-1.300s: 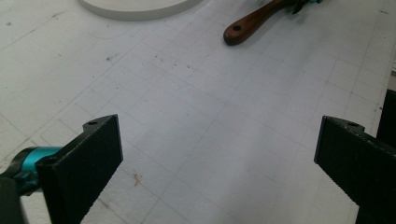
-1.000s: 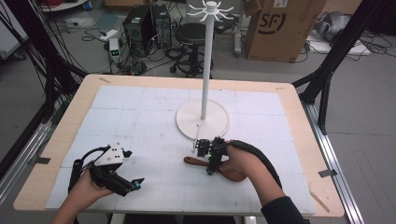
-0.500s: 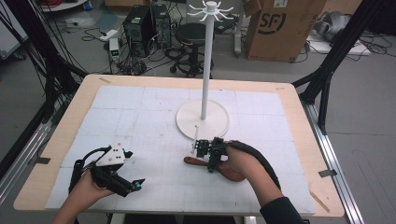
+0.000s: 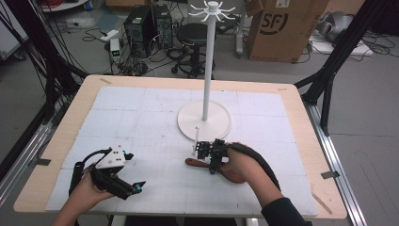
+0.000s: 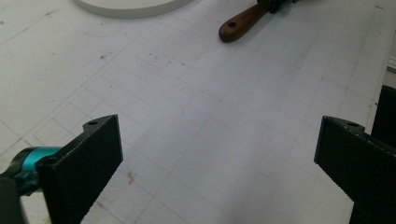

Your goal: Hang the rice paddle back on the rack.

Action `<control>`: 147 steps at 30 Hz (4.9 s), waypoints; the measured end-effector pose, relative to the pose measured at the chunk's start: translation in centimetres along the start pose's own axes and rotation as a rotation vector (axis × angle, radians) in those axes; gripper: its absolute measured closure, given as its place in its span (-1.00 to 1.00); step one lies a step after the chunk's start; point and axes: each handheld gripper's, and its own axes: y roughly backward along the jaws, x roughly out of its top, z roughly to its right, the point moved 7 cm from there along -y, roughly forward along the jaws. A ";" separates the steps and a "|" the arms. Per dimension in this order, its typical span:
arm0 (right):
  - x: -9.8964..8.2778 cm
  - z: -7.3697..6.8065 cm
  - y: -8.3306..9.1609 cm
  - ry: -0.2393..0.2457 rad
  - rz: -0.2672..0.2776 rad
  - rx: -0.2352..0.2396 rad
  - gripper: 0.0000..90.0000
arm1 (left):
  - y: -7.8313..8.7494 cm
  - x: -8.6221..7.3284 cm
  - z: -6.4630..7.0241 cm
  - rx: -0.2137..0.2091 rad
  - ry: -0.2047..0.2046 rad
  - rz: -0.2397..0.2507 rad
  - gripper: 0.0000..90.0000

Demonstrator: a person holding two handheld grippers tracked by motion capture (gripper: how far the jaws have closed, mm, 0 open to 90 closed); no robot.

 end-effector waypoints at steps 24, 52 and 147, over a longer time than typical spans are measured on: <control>-0.6 0.5 0.2 -0.041 0.075 0.052 0.70 | -0.2 0.0 0.2 -0.004 -0.002 -0.004 -0.96; -2.9 0.7 4.2 -0.075 0.351 0.055 0.71 | -0.4 -0.1 0.2 -0.003 0.003 -0.005 -0.96; -5.6 6.7 24.4 -0.222 0.736 -0.078 0.73 | -0.5 0.1 0.4 -0.009 0.000 -0.002 -0.96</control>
